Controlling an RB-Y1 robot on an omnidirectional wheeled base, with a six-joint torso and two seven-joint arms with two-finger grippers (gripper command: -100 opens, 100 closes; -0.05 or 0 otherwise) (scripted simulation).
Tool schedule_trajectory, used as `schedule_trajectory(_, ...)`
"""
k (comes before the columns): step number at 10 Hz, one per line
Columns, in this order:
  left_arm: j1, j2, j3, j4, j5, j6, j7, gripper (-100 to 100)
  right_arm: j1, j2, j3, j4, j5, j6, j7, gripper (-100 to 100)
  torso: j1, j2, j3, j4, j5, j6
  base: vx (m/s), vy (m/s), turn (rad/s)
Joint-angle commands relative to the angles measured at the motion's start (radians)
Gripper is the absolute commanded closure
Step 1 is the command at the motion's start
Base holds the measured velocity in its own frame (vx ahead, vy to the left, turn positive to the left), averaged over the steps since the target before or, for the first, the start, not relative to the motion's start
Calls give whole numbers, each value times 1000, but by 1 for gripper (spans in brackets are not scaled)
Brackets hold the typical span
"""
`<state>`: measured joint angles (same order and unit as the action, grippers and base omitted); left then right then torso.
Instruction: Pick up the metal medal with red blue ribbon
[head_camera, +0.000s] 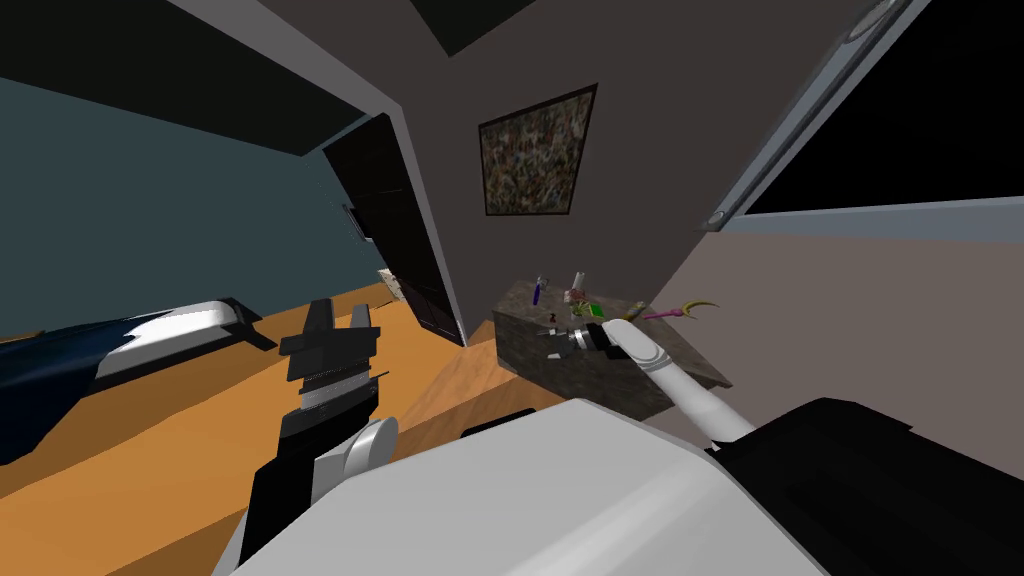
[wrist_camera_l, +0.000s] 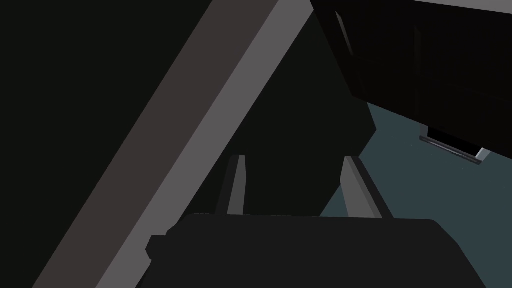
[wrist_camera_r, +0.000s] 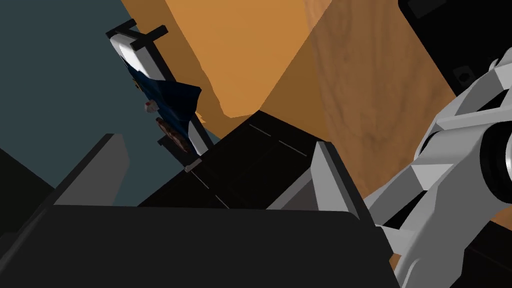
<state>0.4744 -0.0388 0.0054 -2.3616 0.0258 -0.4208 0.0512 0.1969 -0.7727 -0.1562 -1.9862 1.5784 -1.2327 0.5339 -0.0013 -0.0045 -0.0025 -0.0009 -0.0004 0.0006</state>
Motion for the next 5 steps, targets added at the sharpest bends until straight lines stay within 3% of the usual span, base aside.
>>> schedule_trajectory(1, 0, 0, 0, 0, 0, 0, 0, 0, -8, -26, -7, 33, 50, -35, 44, -100, 0, 0, 0, 0, 0, 0, 77, -14, 140)
schedule_trajectory(2, 0, 0, 0, 0, 0, 0, 0, 0, -8, -26, -7, 33, 74, -35, 44, -100, 0, -1, -1, 0, 0, 0, 73, -20, 62)
schedule_trajectory(5, 0, 0, 0, 0, 0, 0, 0, 0, -31, -62, -7, 88, 166, -88, 111, -100, -1, -2, -1, 0, 0, 0, 82, -23, 101)
